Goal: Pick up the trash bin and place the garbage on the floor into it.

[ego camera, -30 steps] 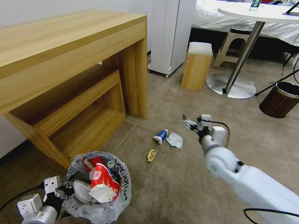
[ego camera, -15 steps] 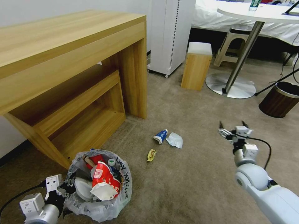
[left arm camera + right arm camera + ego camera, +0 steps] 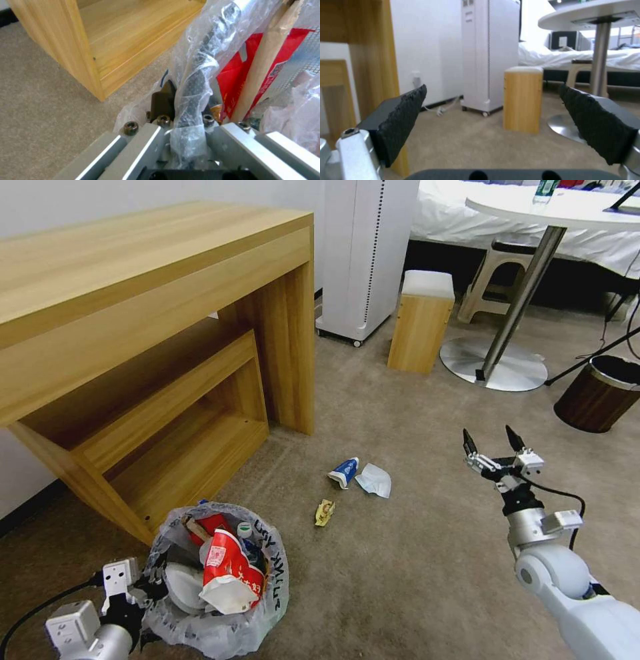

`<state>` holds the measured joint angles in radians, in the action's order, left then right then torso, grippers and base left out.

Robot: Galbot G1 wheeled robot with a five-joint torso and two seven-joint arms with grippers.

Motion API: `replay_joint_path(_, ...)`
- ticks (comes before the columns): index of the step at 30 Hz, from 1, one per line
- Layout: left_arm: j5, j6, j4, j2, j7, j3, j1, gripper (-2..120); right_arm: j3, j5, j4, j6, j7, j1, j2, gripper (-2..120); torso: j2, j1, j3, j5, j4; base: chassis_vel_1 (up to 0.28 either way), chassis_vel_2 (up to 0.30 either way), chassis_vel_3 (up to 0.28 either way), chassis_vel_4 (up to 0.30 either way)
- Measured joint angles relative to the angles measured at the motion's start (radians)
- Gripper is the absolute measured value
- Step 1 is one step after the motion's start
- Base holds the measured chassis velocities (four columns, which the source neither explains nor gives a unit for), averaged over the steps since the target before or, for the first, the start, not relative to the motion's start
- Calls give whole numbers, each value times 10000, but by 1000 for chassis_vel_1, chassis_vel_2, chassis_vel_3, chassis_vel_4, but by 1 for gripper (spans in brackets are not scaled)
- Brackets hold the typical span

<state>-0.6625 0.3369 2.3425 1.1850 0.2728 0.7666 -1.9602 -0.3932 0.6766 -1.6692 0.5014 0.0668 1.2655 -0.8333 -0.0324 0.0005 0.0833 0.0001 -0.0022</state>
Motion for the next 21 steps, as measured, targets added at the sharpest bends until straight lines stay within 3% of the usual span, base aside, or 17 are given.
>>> replay_joint_path(11, 317, -75, -68, 269, -83, -2, -104, 0, 120, -803, -55, -947, 1468, -25, -59, 100, 0, 0, 0, -2, 0, 0, 0, 0, 0)
replay_joint_path(21, 365, -80, -8, 317, -137, 96, -125, 0, 303, -1645, -331, -2313, 3728, -243, -200, 100, 0, 0, 0, -2, -1, 0, 0, 0, 0)
